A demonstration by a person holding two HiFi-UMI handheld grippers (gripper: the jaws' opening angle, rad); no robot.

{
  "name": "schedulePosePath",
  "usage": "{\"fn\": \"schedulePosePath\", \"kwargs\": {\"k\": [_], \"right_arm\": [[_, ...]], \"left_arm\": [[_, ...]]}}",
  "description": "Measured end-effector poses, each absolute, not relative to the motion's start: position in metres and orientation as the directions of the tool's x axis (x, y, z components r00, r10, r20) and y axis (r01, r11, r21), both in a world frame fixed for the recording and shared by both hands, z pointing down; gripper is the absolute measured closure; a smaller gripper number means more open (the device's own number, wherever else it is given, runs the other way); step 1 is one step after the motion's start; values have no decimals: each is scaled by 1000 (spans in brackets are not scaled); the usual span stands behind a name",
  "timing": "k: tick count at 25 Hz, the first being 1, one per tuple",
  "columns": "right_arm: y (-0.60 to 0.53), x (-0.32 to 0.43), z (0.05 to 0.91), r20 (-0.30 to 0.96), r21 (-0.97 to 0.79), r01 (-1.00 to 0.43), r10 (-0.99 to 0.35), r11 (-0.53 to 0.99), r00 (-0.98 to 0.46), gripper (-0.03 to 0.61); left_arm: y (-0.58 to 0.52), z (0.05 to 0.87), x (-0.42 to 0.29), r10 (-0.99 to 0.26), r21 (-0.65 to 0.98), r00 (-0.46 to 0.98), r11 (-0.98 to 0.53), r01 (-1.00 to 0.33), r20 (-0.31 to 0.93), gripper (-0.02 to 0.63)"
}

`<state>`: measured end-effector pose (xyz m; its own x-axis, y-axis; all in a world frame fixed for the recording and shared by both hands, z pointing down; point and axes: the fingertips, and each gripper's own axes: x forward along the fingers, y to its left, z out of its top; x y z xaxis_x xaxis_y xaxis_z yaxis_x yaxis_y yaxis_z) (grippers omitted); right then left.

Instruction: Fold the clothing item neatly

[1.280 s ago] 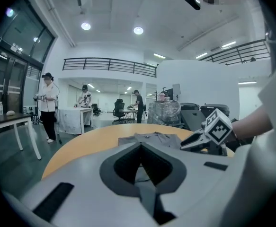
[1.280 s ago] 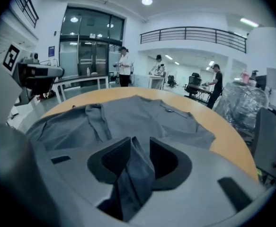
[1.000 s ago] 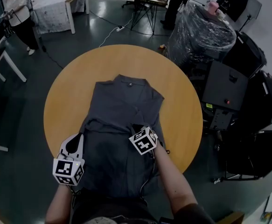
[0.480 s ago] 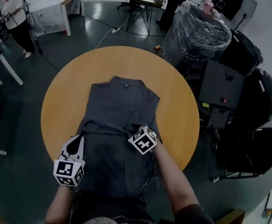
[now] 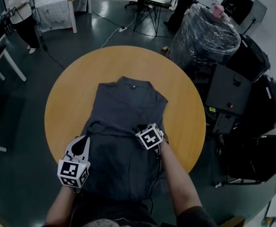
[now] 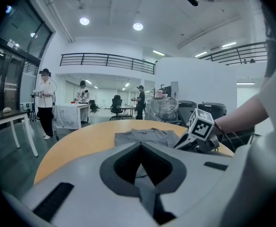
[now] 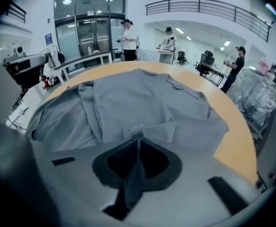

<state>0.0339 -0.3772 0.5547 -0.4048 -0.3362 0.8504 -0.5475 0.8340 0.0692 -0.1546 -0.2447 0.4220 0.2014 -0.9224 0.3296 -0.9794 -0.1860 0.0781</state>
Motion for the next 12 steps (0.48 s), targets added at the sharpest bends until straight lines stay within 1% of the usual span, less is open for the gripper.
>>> {"fn": "schedulePosePath", "kwargs": {"k": [3, 5, 7, 9, 12], "right_arm": [[-382, 41, 536, 826, 129, -566, -404, 814, -393, 569], [-388, 51, 521, 793, 137, -622, -461, 771, -398, 569], [-400, 71, 507, 750, 145, -706, -542, 693, -379, 569], [-413, 103, 499, 713, 161, -792, -624, 588, -319, 569], [-420, 149, 502, 708, 148, -880, -670, 451, -224, 569]], "left_arm": [[-247, 420, -152, -921, 76, 213, -199, -977, 327, 606], [-252, 416, -150, -921, 70, 223, -212, -975, 319, 606], [-258, 411, -146, -922, 61, 235, -227, -972, 307, 606], [-264, 405, -141, -923, 56, 248, -242, -969, 293, 606], [-268, 398, -134, -923, 59, 265, -259, -964, 279, 606]]}}
